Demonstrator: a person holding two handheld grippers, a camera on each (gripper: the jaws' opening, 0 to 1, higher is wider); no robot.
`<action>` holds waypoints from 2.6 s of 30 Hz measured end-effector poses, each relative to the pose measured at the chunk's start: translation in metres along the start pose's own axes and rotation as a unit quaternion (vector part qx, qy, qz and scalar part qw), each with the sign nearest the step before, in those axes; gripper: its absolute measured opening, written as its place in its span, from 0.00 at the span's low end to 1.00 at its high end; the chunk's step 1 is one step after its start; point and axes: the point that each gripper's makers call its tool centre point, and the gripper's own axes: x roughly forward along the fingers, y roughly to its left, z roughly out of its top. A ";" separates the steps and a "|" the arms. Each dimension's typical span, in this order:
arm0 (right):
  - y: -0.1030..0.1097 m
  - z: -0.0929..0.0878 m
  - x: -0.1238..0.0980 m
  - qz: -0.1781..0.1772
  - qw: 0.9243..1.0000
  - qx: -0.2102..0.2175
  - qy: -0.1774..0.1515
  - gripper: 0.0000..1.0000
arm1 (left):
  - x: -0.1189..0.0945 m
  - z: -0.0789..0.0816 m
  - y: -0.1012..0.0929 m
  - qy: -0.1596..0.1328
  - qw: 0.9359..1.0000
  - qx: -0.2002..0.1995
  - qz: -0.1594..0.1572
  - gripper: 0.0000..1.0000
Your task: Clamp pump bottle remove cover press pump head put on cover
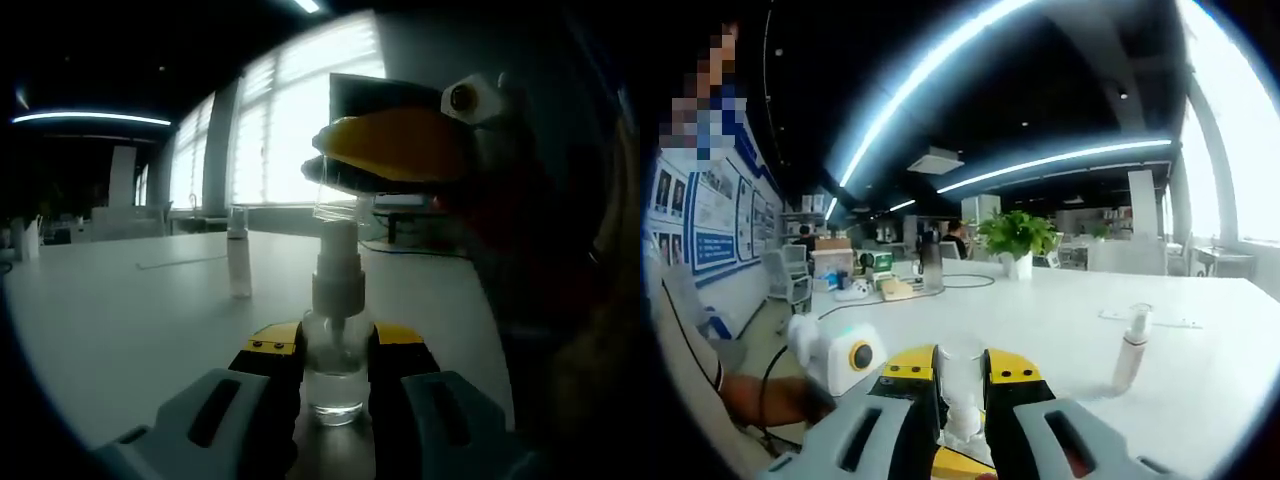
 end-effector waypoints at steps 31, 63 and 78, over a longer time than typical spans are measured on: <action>0.000 -0.026 0.008 -0.015 0.998 -0.024 0.055 0.12 | 0.000 0.000 0.000 0.000 1.000 0.001 0.000 0.16; -0.001 -0.035 0.007 -0.004 0.999 -0.007 0.040 0.12 | 0.000 0.000 0.000 0.001 1.000 0.001 0.000 0.16; 0.001 -0.027 0.007 -0.008 0.999 -0.041 0.028 0.15 | 0.000 0.000 0.000 0.000 1.000 0.001 0.000 0.16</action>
